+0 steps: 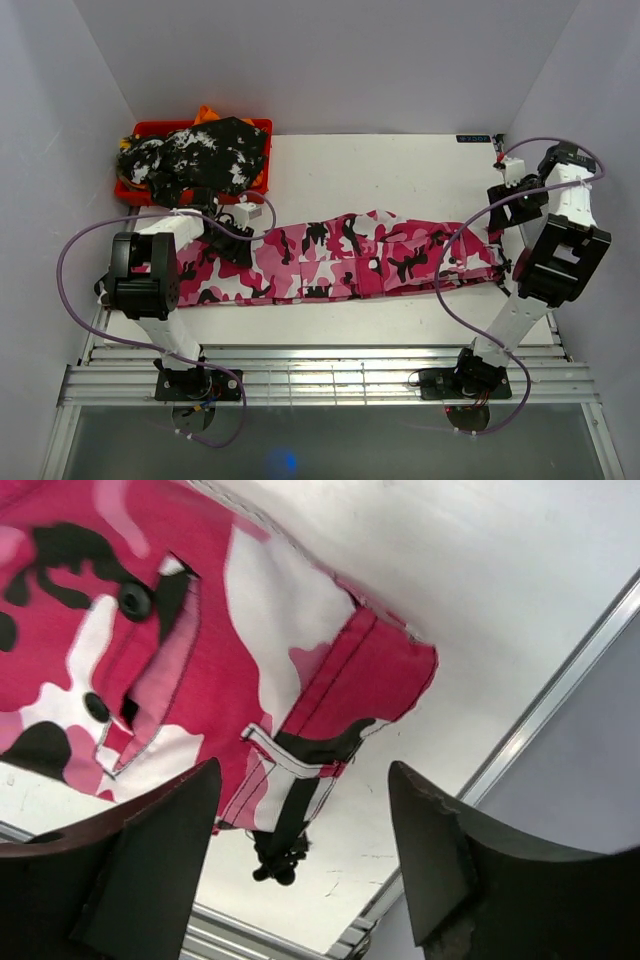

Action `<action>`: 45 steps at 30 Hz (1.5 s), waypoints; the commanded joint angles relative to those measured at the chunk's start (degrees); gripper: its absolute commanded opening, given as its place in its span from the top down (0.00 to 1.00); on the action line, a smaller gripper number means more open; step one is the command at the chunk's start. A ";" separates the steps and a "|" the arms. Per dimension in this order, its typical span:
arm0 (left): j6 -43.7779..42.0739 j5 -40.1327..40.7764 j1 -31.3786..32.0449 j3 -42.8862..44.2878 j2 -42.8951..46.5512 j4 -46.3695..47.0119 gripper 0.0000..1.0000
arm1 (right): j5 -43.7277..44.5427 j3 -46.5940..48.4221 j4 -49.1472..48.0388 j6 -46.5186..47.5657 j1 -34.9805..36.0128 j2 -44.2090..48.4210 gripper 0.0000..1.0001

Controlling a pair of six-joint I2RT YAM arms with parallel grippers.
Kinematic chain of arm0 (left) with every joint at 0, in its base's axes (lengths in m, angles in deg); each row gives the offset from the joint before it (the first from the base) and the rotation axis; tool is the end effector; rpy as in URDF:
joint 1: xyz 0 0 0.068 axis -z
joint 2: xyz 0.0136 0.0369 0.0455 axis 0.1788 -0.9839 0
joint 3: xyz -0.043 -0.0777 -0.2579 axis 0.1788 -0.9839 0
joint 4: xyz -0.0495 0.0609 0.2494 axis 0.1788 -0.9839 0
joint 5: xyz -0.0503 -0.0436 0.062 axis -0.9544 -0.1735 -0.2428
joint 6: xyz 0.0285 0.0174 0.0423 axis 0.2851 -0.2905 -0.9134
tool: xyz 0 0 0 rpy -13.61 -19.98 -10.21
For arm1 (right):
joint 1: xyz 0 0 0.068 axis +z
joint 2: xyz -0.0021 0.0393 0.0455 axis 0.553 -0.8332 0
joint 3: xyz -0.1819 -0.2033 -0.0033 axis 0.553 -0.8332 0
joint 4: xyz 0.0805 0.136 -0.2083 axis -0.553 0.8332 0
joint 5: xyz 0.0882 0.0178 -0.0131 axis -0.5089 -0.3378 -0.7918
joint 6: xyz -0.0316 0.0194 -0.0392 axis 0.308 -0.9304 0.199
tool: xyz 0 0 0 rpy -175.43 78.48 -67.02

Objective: Fold and stack the trousers
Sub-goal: Fold the trousers

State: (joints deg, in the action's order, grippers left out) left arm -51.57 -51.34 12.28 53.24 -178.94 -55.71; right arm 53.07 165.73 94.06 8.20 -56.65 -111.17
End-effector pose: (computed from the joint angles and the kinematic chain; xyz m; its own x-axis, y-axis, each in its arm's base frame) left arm 0.3180 -0.0297 0.1558 -0.7605 0.4663 -0.4519 0.6272 0.7075 -0.3255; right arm 0.3616 -0.1422 0.2508 -0.8517 -0.3715 -0.3695 -0.4186 0.9066 0.0533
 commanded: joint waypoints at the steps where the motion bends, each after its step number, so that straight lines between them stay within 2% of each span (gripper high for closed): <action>1: -4.33 4.17 -1.54 0.85 1.72 -6.96 0.56 | -6.77 3.29 7.41 1.88 4.25 5.16 0.30; 2: -4.24 0.76 -1.54 4.08 3.91 -7.58 0.54 | -8.26 1.89 8.63 1.88 6.70 5.51 0.37; 5: -3.54 -4.53 -0.23 11.12 5.25 -11.09 0.46 | -8.37 -8.55 7.08 2.84 10.58 7.53 0.45; 6: -3.28 -5.07 0.74 16.19 4.91 -12.06 0.43 | -7.76 -15.11 3.06 2.84 11.11 8.06 0.46; 8: -2.23 -6.13 4.42 20.96 3.50 -12.16 0.40 | -5.40 -20.33 -0.74 2.93 11.99 8.76 0.52; 11: 2.51 -6.92 10.14 31.33 -3.16 -11.54 0.37 | -1.62 -28.25 -6.19 4.60 12.00 7.98 0.57; 12: 4.44 -8.14 11.54 37.53 -8.23 -11.28 0.37 | -0.82 -29.92 -8.12 5.21 12.00 7.89 0.59; 13: 7.94 -8.94 14.08 40.82 -10.98 -11.19 0.33 | -0.20 -32.55 -8.84 6.43 12.00 8.06 0.60; 19: 20.88 -14.11 22.53 64.62 -32.40 -9.17 0.30 | 2.79 -34.51 -12.44 7.94 12.00 8.50 0.64; 21: 23.95 -15.01 24.73 67.99 -36.04 -8.04 0.29 | 3.85 -34.51 -12.97 8.11 12.00 8.06 0.64; 25: 29.67 -15.36 26.50 68.01 -40.36 -2.94 0.29 | 5.78 -35.30 -14.38 9.26 12.00 8.15 0.64; 29: 32.93 -22.62 26.94 67.13 -41.77 0.93 0.34 | 9.20 -37.49 -16.05 10.57 12.08 8.06 0.65; 31: 36.25 -24.84 26.94 62.58 -39.41 7.93 0.35 | 9.91 -38.99 -17.10 11.45 12.08 8.15 0.65; 32: 37.67 -25.90 26.94 59.60 -37.92 15.10 0.35 | 10.35 -39.34 -17.45 11.54 12.08 8.15 0.66; 33: 38.81 -26.17 26.94 54.00 -34.68 18.40 0.34 | 10.53 -39.69 -17.98 11.54 12.08 8.15 0.66; 34: 41.00 -26.61 27.02 52.03 -33.60 20.86 0.34 | 10.62 -39.69 -17.98 11.46 12.08 7.98 0.66; 38: 44.35 -29.33 27.20 51.31 -33.24 21.95 0.34 | 10.18 -39.08 -18.34 10.93 12.08 7.36 0.66; 45: 45.93 -27.32 28.08 49.38 -32.63 24.13 0.33 | 10.18 -38.90 -18.34 11.37 12.08 7.53 0.67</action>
State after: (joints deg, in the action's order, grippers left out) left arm -8.27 -77.16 39.75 103.68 -217.91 -35.58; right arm 53.42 129.93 85.51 15.85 -44.03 -99.50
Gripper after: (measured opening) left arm 0.666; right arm 0.329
